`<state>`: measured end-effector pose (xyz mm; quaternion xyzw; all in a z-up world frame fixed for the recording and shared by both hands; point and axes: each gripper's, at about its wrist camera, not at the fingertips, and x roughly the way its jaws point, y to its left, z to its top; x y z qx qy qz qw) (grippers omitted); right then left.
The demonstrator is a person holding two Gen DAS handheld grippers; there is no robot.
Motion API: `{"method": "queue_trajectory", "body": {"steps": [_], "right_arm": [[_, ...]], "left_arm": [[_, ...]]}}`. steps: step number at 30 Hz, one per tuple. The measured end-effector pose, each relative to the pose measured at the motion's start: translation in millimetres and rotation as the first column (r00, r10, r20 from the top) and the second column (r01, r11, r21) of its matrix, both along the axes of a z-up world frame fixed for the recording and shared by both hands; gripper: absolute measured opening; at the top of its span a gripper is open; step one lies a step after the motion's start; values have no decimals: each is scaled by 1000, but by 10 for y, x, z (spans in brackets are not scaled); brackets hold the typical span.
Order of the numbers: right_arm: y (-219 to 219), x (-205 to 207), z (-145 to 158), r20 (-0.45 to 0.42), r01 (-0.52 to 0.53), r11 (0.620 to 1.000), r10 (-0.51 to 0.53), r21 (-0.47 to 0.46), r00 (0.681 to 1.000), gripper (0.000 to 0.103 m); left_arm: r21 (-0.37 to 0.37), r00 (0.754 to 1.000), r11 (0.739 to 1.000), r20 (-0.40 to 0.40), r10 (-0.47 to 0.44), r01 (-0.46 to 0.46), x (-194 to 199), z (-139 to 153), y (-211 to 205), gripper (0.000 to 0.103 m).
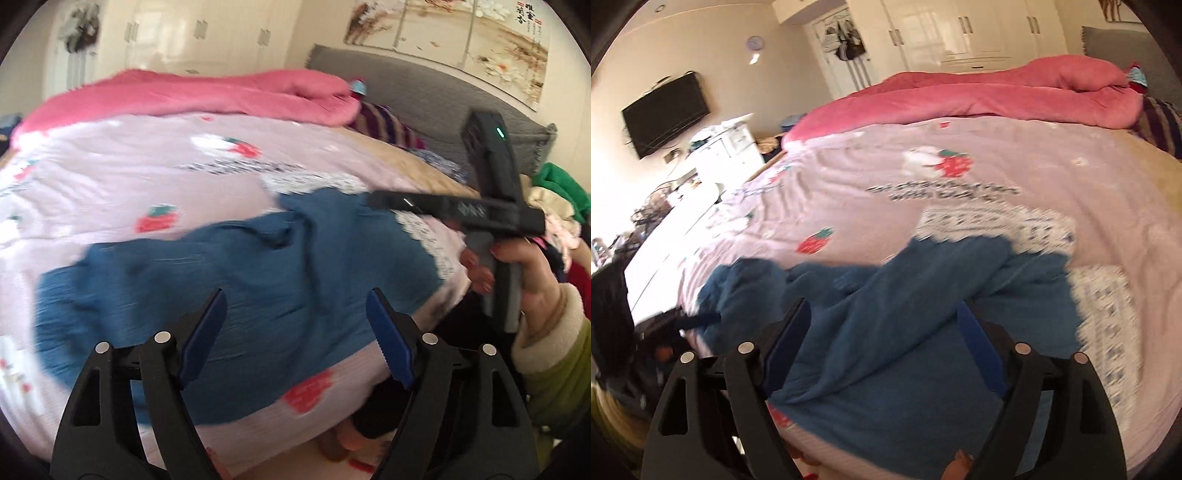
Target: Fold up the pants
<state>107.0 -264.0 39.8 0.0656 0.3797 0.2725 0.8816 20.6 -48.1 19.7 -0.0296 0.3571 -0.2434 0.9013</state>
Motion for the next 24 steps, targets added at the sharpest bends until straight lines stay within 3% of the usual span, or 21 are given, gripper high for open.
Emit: {"method": "queue_trajectory", "body": {"steps": [5,7,9,13,17,22,24], "right_arm": [[26,316,81,10,-20,998,21,-56,1000,89],[122,483,97,31,-27,991,32,-132,999,90],[223,639,68,46,-45,983,54,-179,998,90],[462,1022,-111,1,-91,957,95,-274,995,90],[708,1334,-262,-35,-139,930,136,-340,990,90],[986,1701,-503,-94,-174,865,147,-470,985,89],[1072,1810,-613,-128,-194,833,149,-518,980,83]], "left_arm": [[-31,990,996,-111,-89,86,329,-142,-409,70],[-45,982,993,-150,-118,113,428,-218,-513,68],[-41,979,993,-165,-117,111,468,-291,-562,60],[-65,974,993,-197,-113,102,524,-405,-571,52],[-59,974,993,-200,-108,98,589,-475,-615,30],[-71,970,993,-217,-109,96,636,-528,-638,20],[-71,971,993,-215,-109,96,600,-508,-633,18]]}}
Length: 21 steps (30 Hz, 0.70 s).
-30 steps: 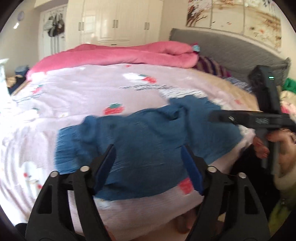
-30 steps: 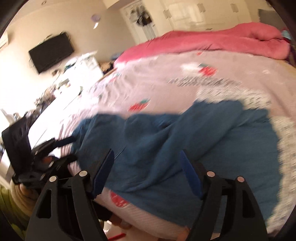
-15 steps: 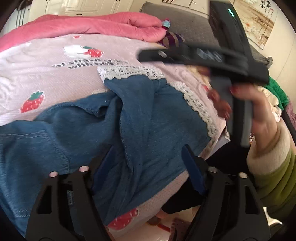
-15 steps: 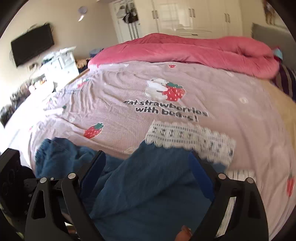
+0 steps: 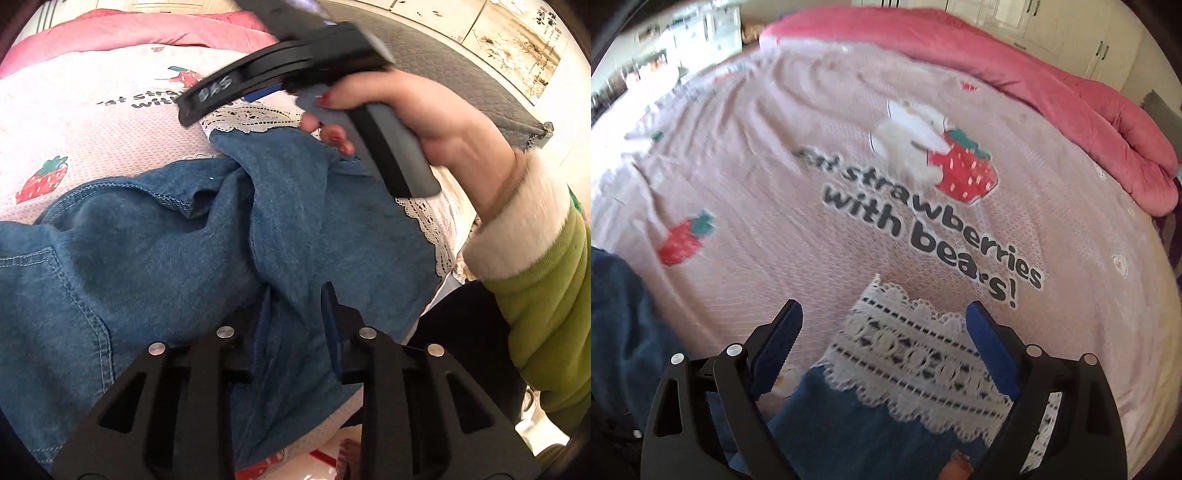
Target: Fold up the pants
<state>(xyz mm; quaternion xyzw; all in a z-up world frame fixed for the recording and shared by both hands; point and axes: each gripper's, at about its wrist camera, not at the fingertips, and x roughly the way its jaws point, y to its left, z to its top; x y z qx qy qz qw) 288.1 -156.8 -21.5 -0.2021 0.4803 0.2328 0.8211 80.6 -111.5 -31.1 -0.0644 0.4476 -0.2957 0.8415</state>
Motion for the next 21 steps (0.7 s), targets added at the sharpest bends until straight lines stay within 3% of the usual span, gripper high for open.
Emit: {"method": "queue_trajectory", "body": {"steps": [2,4,5,6,7,11,16,21], "right_arm": [[63,49,-84,-19,-28,1000,27,-9,999,69],[69,45,-112,-44,-40,999,41,26,998,39],[63,35,-101,-44,-43,998,45,34,998,34],[38,8,-53,-31,-52,998,53,45,998,20],[0,-11,-8,-24,-51,997,53,61,998,12],[-358,-64,199,-15,25,978,-22,205,1000,8],[-1036,-326,515,1,108,908,-119,405,993,7],[-1713,-645,683,17,185,827,-228,532,973,7]], "left_arm": [[8,1000,1000,2,4,-4,-2,-8,-1,16],[10,1000,1000,9,4,-4,25,-11,1,16],[11,1000,1000,11,4,-5,31,-17,-1,15],[13,1000,1000,16,4,-4,37,-15,-5,14],[20,1000,1000,23,6,-6,36,-1,-8,13],[21,999,1000,31,14,-14,122,-4,-32,6],[17,998,1000,62,14,-15,90,26,-11,1],[6,991,1000,130,20,-21,38,172,17,1]]}}
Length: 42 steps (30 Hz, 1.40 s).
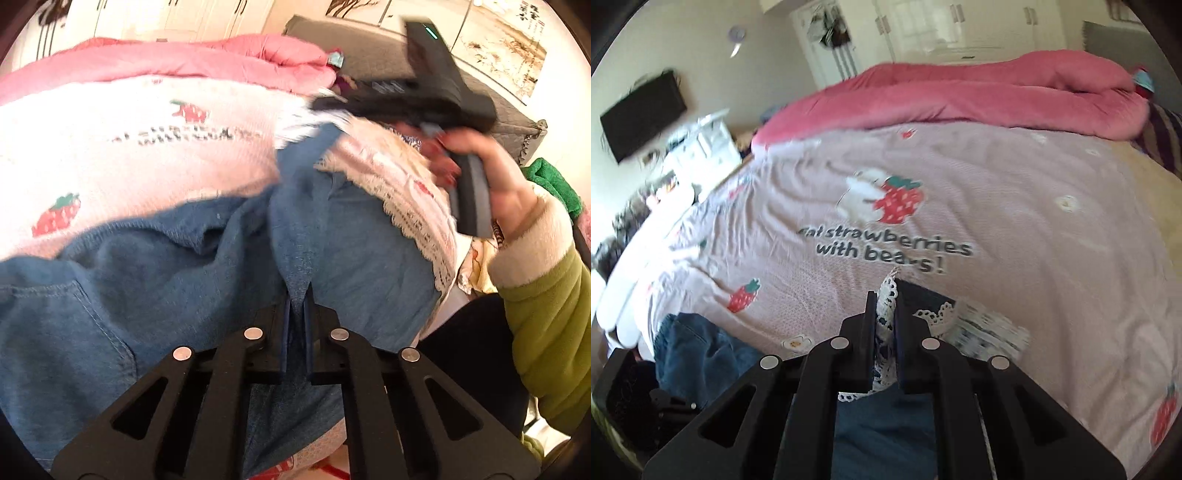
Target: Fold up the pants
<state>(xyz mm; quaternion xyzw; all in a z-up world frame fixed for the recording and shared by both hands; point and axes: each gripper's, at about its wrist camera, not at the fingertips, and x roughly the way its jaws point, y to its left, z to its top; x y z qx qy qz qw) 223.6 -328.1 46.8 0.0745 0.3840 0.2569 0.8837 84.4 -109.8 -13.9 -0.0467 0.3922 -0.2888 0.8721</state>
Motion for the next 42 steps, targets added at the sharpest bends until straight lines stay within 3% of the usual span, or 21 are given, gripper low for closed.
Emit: {"method": "queue_trajectory", "body": {"steps": [8,13,17,21,25,30,34,36,42], "right_arm": [[-769,-768,-12,16,91,978,-96,187,995,7],[-940,-1190,-195,-46,136,981,-131,139,990,7],[-996,-1379,-476,-117,152,985,-142,84,983,8],[-1126,-1598,-719,-173,182,978,-162,105,971,18],[-1198,-1747,-757,-179,197,970,-170,142,969,24],[-1220,-1797,-759,-165,189,970,-164,151,973,24],[-1202,-1819,-771,-153,190,974,-170,123,973,14],[-1227,-1846,-768,-151,195,974,-177,113,973,14],[-1298,-1949,-844,-173,197,976,-179,93,969,13]], "left_arm": [[35,996,999,75,-42,40,-109,137,-55,1],[106,991,989,71,-115,107,-167,34,-209,1],[120,990,984,36,-138,132,-171,-75,-259,1],[119,989,982,9,-147,144,-164,-137,-267,1],[122,988,981,12,-155,152,-179,-131,-277,6],[134,983,975,29,-181,176,-264,-104,-304,15],[170,981,968,37,-193,184,-329,-104,-318,14],[192,979,963,46,-201,188,-367,-83,-320,2],[256,967,939,54,-250,228,-498,-114,-345,2]]}}
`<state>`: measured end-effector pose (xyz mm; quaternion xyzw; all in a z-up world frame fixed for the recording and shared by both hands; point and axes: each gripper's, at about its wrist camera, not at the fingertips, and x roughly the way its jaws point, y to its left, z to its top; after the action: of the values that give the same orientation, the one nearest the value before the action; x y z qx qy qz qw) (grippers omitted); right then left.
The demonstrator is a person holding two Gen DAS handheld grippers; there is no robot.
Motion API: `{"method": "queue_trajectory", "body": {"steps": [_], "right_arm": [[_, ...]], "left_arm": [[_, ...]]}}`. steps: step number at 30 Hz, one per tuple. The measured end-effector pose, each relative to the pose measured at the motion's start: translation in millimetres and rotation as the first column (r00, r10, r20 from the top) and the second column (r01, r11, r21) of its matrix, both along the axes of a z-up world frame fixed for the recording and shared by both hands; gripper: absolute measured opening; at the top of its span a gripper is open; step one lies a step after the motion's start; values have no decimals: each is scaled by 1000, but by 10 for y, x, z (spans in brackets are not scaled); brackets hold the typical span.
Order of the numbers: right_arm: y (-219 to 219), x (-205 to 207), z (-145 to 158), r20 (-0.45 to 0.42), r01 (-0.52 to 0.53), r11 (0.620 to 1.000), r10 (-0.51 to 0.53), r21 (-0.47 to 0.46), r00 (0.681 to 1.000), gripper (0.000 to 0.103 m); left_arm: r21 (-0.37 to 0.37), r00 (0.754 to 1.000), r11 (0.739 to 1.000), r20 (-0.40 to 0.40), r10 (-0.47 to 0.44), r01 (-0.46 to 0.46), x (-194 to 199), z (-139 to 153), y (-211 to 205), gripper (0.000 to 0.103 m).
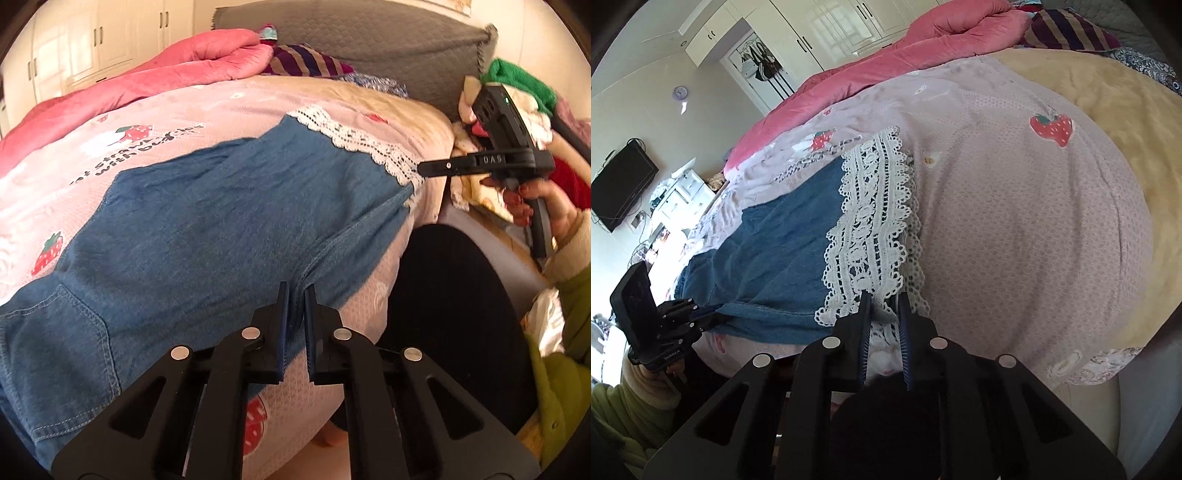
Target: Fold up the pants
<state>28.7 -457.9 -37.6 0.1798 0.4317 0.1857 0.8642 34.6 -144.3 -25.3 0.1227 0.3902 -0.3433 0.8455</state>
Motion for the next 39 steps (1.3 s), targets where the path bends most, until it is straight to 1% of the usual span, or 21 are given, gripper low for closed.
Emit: {"method": "queue_trajectory", "body": {"steps": [5,8,11,13,14,15,17,19,20,22,23,26,27,28,29,31,32,34,36,38,39], "right_arm": [[1,-19,-155,-43,1,1000,-1,-9,999,13],[-12,-32,-174,-46,5,1000,-5,-6,999,15],[-49,-44,-152,-55,20,1000,-20,5,998,21],[-90,-97,-75,-33,38,999,-38,2,999,26],[-119,-135,-18,-14,52,999,-52,0,999,27],[-146,-157,26,2,61,998,-61,9,998,28],[-171,-199,105,34,69,997,-69,20,997,32],[-117,-228,207,70,51,998,-52,25,996,35],[-27,-240,262,93,17,999,-20,30,995,35],[161,-229,321,119,-40,999,36,27,992,36],[295,-210,336,127,-84,996,80,25,989,36],[678,-112,320,116,-180,984,178,8,977,36],[854,-62,260,95,-223,975,222,-1,970,36],[957,-27,221,79,-245,970,245,-13,966,37],[1067,4,159,55,-263,964,265,-34,963,37],[1229,75,-33,-22,-279,957,278,-82,960,38],[1264,104,-125,-54,-276,957,272,-92,961,38],[1272,117,-174,-43,-269,960,266,-81,963,38],[1221,120,-174,-49,-266,963,264,-51,963,38],[1220,111,-144,-49,-271,961,269,-50,962,38],[1241,91,-91,-42,-281,958,279,-61,959,40]], "left_arm": [[50,999,998,-25,-24,25,-23,-104,-50,2],[55,999,998,-21,-25,27,-45,-129,-45,4],[41,999,999,-31,-22,23,-47,-124,-7,7],[19,999,1000,-31,-22,22,-72,-77,45,17],[8,999,1000,-29,-22,22,-96,-55,68,28],[-3,1000,1000,-21,-17,17,-128,-19,104,33],[-26,1000,1000,-5,-2,2,-180,58,167,33],[-58,999,997,9,45,-45,-203,154,301,38],[-63,997,996,15,70,-69,-206,181,356,41],[-89,988,984,14,155,-153,-188,253,553,42],[-95,979,975,5,205,-203,-165,272,655,43],[-62,930,928,-42,364,-367,-77,230,974,45],[-35,902,902,-60,428,-430,-42,188,1096,46],[-23,880,881,-75,469,-472,-20,159,1194,46],[-20,853,856,-108,511,-516,11,122,1319,46],[-26,819,826,-154,553,-563,57,78,1486,46],[-28,810,818,-165,563,-574,74,67,1544,46],[-58,798,806,-198,570,-590,109,46,1662,40],[-50,786,793,-180,591,-608,144,59,1731,24],[-59,776,782,-190,602,-621,170,46,1832,17],[-79,769,773,-210,604,-629,190,39,1876,17]]}}
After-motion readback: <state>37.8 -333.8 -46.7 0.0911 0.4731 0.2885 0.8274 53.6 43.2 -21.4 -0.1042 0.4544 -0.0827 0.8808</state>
